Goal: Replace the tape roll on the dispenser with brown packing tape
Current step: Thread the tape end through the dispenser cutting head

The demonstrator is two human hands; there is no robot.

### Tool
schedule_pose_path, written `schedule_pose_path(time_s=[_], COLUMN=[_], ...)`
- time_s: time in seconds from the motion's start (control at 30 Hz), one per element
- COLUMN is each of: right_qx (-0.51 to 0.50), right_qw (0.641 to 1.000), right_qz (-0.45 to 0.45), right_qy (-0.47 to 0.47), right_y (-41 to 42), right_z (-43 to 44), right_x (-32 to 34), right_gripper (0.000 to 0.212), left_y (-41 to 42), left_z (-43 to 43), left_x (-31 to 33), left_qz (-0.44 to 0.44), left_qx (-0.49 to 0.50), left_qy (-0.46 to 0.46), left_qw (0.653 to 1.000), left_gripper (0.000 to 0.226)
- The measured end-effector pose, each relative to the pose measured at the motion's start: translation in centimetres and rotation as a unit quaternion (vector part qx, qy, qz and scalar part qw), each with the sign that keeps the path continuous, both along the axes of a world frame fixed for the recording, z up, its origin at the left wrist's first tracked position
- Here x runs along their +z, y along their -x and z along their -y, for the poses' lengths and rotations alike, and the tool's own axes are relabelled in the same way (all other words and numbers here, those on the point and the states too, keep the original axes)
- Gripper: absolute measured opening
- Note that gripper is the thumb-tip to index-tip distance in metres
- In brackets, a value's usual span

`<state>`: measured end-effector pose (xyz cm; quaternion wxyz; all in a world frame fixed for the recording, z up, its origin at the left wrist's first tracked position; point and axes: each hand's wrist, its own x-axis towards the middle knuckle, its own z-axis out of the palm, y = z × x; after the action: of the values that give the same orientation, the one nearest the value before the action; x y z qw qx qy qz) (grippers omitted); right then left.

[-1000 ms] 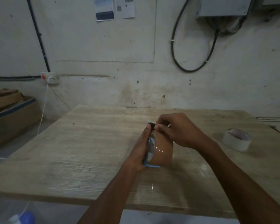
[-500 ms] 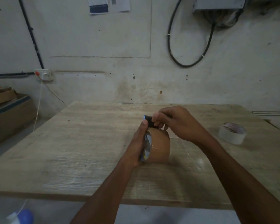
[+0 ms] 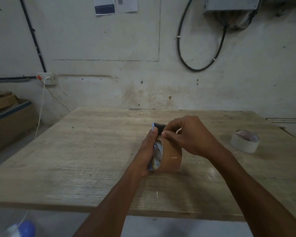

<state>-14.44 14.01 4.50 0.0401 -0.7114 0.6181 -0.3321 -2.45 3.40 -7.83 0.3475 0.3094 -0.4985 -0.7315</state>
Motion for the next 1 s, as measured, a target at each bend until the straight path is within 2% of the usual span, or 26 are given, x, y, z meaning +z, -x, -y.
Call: schedule_pose_path(time_s=[0.2,0.4,0.57,0.7,0.87,1.0], right_qx=[-0.008,0.011,0.014,0.0,-0.012,-0.005], right_qw=[0.997,0.994,0.991,0.988,0.99,0.991], right_qz=[-0.073,-0.102,-0.123,-0.147,-0.142,-0.136], right_qy=[-0.021,-0.043,-0.048,-0.034,-0.014,-0.021], right_y=[-0.1,0.7,0.6,0.3,0.3,0.5], right_z=[0.0,0.3,1.0,1.6,2.0,2.1], right_x=[0.0,1.0,1.2,0.7,0.5,0.5], right_gripper=[0.009,0.01,0.01,0.008,0.02,0.02], left_y=[-0.1,-0.3,0.0,0.0,0.0,-0.3], left_z=[-0.3,-1.2,-1.0,-1.2,-1.1,-1.3], left_x=[0.5,1.3,0.9,1.2,1.4,1.7], left_qz=[-0.007,-0.054,-0.059,-0.065,-0.046,-0.062], left_qx=[0.03,0.013,0.02,0.019,0.037,0.017], left_qy=[0.022,0.055,0.065,0.061,0.067,0.073], left_qw=[0.999,0.997,0.996,0.996,0.996,0.995], left_gripper=[0.088,0.107,0.102,0.094,0.06,0.043])
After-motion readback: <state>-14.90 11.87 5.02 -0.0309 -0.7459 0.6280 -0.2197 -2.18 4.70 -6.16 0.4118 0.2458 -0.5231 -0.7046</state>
